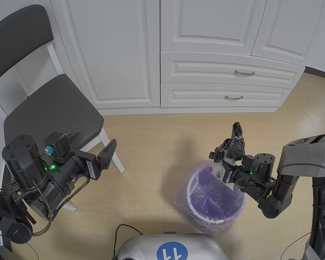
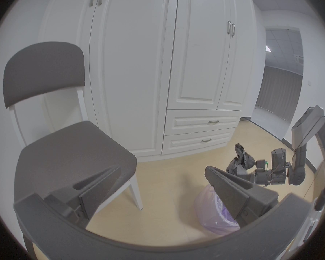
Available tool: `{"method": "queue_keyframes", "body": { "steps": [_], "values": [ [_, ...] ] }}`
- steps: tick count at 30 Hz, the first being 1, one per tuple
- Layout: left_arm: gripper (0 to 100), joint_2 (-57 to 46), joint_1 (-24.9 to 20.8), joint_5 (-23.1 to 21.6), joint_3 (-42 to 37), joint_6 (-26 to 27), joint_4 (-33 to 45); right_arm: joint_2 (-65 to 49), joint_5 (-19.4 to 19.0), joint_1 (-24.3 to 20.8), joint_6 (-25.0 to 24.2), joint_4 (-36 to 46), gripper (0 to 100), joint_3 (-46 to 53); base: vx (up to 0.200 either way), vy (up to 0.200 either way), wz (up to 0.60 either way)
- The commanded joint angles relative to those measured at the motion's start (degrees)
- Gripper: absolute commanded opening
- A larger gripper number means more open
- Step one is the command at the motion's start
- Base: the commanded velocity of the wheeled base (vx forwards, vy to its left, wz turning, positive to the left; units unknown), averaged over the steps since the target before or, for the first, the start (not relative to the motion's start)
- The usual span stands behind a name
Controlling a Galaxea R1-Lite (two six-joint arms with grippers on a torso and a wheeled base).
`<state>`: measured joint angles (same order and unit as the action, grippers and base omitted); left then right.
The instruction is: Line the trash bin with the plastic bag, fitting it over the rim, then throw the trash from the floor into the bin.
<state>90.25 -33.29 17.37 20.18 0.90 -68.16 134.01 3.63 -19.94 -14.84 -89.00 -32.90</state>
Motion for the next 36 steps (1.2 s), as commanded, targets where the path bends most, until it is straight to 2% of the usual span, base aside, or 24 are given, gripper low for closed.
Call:
{"method": "queue_keyframes", "body": {
  "steps": [1,11,22,29,34,36],
  "values": [
    [100,-2.6,0.6,0.0,-0.3,0.8,0.0,2.7,0.0,-0.2,0.4,-1.0,0,0.2,0.0,0.0,0.0],
    [100,-2.6,3.4,-0.2,-0.6,2.3,0.0,9.1,0.0,0.5,0.3,-1.0,0,-2.0,0.0,0.0,0.0],
    [100,-2.4,3.5,-0.2,-0.8,2.3,0.0,11.0,-0.2,-0.4,0.1,-1.0,0,-1.6,0.0,0.0,0.0],
    [100,-2.4,3.5,-0.2,-0.8,2.3,-0.1,10.7,-1.5,-1.2,0.4,-1.0,0,0.6,0.0,0.0,0.0],
    [100,-2.3,3.5,-0.1,-0.8,2.3,-0.1,10.6,-4.4,-1.7,0.6,-1.0,0,2.8,0.0,0.0,0.0],
    [100,-2.2,3.5,-0.1,-0.8,2.3,-0.1,11.2,-4.4,-1.7,0.7,-1.0,0,2.7,0.0,0.0,0.0]
  ]
}}
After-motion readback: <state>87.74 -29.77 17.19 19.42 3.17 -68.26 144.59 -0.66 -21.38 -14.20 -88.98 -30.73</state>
